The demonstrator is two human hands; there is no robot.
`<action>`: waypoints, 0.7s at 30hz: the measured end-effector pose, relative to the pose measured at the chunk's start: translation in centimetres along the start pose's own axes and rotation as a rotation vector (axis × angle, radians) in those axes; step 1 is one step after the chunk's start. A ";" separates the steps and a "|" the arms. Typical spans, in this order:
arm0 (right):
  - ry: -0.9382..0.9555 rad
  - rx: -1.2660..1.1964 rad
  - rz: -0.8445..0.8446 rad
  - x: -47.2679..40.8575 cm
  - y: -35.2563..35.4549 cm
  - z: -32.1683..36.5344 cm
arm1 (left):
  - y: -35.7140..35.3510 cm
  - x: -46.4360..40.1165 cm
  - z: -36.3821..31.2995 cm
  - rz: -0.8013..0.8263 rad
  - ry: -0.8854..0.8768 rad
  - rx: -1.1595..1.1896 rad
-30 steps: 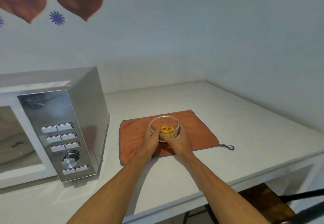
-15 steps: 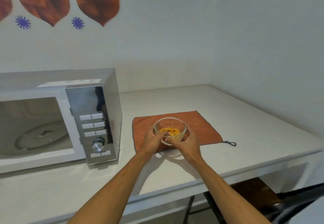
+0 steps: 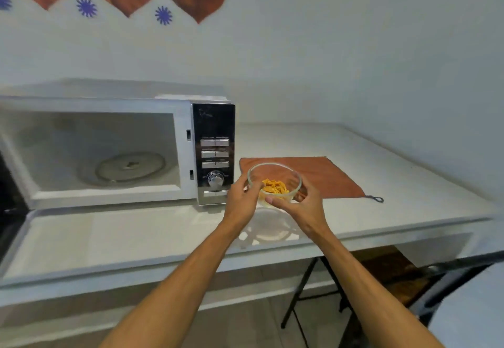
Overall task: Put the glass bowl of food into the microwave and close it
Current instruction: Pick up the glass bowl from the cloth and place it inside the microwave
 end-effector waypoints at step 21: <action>0.013 0.000 0.229 3.9 -20.0 3.5 | 20.6 3.8 -0.7 -0.401 0.018 -0.158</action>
Point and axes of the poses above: each hand's wrist, its own x-axis away from the middle knuckle, its own y-axis out of the back of the hand, z = x × y, the point moved 2 cm from there along -x, towards the middle knuckle, and after that the axes turned 11 degrees about -y, right-handed, at the moved point
